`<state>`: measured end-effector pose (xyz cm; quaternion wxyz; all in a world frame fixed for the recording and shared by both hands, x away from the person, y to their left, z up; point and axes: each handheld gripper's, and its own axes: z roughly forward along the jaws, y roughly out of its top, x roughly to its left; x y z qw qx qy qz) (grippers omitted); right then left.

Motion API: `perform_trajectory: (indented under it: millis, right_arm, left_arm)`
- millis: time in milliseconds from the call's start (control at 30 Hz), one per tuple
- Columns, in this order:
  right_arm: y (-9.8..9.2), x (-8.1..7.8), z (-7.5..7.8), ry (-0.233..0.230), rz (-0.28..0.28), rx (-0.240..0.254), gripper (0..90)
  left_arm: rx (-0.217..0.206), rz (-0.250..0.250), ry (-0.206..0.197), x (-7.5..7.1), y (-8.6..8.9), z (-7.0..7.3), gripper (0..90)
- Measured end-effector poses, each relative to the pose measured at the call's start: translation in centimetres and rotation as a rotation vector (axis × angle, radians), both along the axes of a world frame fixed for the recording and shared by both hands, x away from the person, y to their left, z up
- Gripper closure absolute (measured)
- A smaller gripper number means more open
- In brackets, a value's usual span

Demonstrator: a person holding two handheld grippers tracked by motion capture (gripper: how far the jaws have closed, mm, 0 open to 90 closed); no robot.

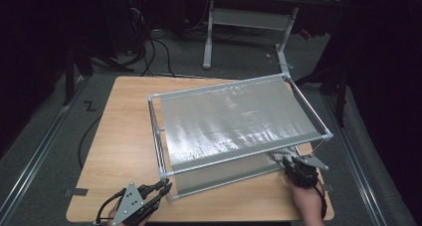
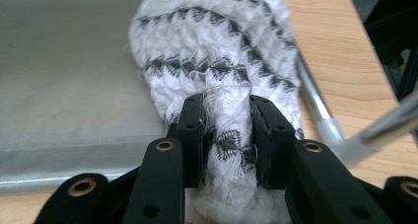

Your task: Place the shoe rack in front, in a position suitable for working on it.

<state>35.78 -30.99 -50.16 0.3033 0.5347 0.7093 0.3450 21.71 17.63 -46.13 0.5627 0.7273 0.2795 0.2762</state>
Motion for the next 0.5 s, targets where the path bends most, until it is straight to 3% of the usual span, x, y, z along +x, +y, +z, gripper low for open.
perform_trajectory:
  millis: [333, 500]
  right_arm:
    - [4.2, -0.7, -0.1, 0.013, 0.113, -0.019, 68.2]
    - [8.0, -1.7, -0.1, 0.033, 0.196, -0.009, 66.8]
  left_arm:
    - [0.001, -0.001, -0.001, 0.0, 0.0, 0.0, 79.6]
    - [0.001, -0.002, 0.000, 0.0, 0.0, 0.0, 79.6]
